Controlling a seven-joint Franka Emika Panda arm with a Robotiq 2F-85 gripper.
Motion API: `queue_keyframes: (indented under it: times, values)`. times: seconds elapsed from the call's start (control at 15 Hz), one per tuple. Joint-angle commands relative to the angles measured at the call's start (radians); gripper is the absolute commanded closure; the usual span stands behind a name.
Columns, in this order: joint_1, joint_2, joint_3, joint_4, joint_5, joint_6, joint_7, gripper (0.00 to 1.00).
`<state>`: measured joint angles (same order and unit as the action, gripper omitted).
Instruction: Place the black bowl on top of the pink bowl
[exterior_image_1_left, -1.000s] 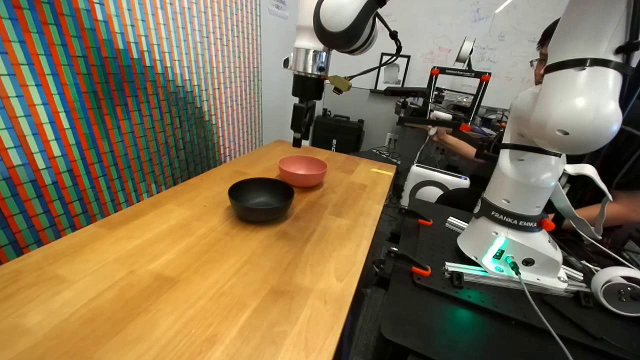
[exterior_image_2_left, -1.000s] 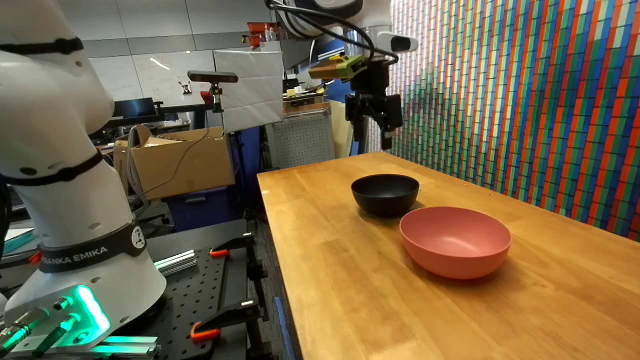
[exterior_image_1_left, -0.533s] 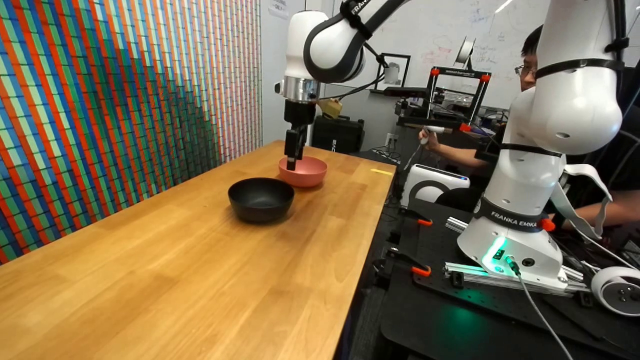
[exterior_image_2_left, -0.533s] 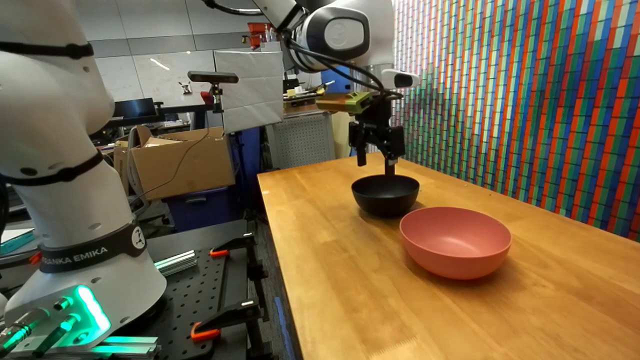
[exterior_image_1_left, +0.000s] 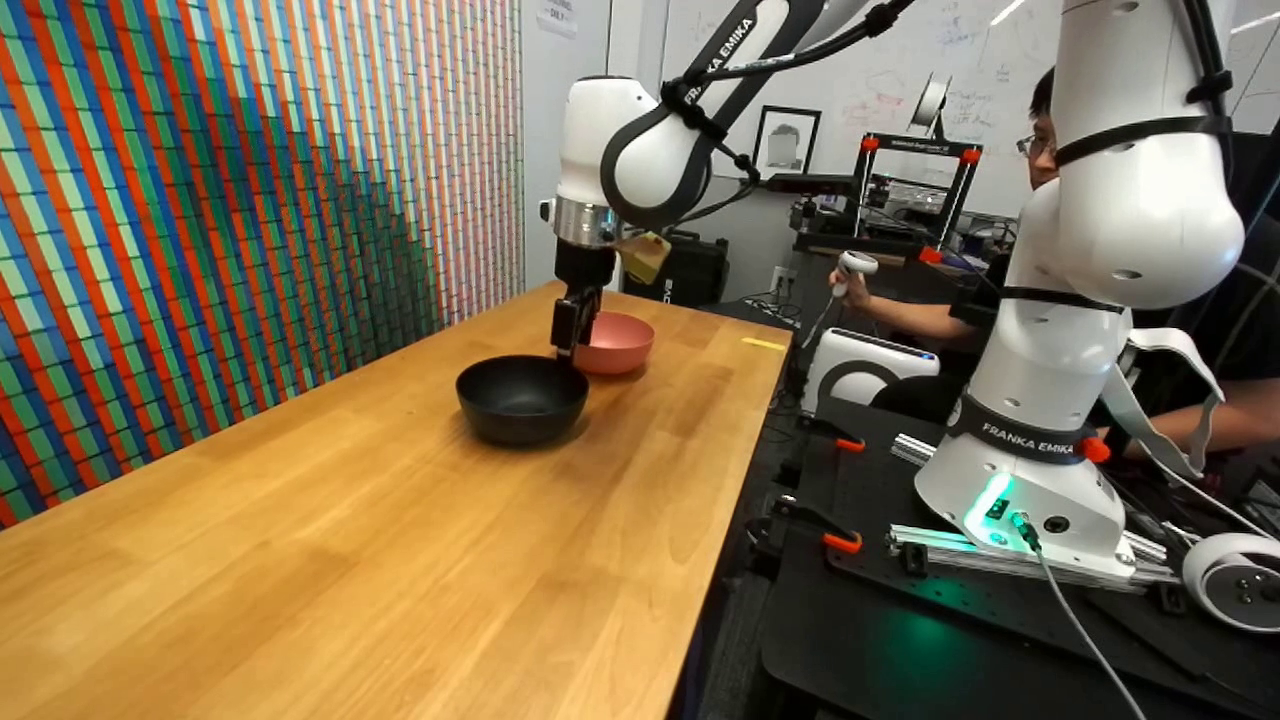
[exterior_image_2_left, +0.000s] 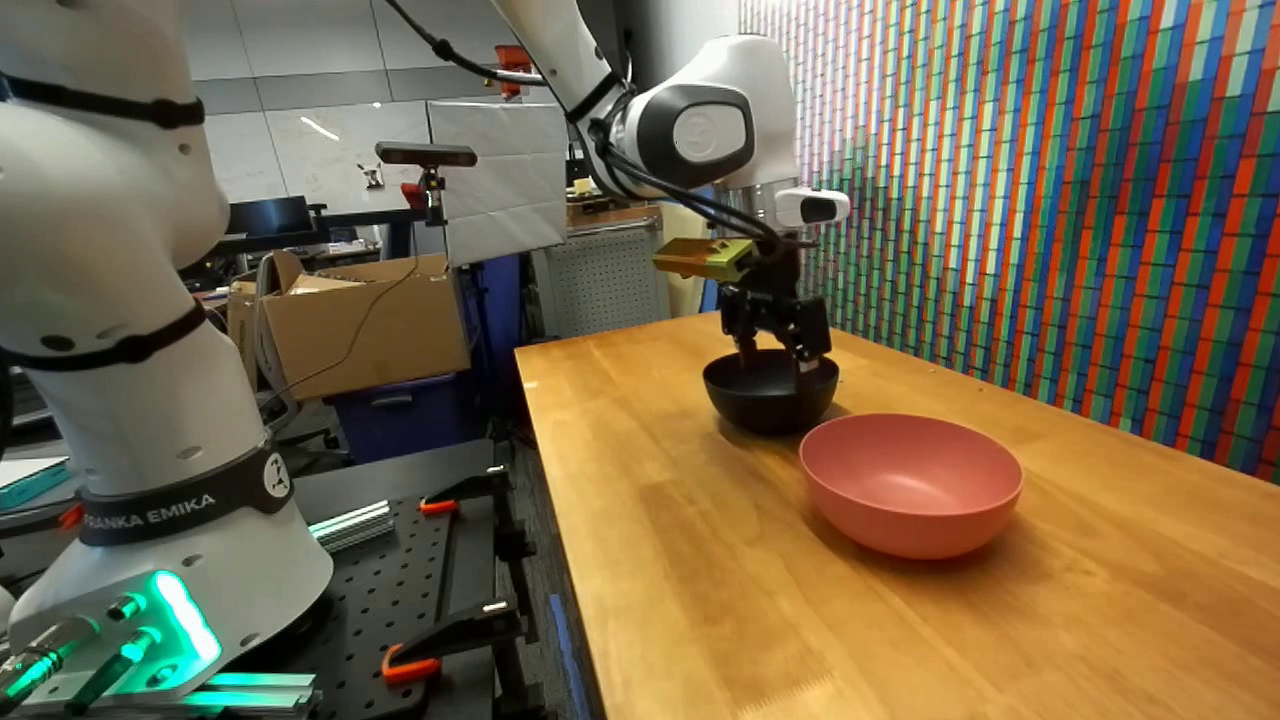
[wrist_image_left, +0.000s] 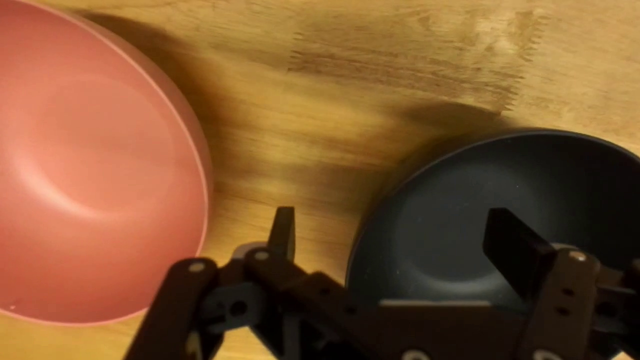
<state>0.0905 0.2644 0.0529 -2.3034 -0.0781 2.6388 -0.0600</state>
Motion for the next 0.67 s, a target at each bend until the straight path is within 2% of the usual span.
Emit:
queue_keyframes:
  times: [0.0, 0.4, 0.6]
  values:
    - [0.007, 0.059, -0.017, 0.047, -0.032, 0.023, 0.049, 0.34]
    - [0.005, 0.131, -0.022, 0.079, -0.019, 0.032, 0.053, 0.82]
    - [0.006, 0.149, -0.022, 0.095, -0.019, 0.026, 0.051, 0.99]
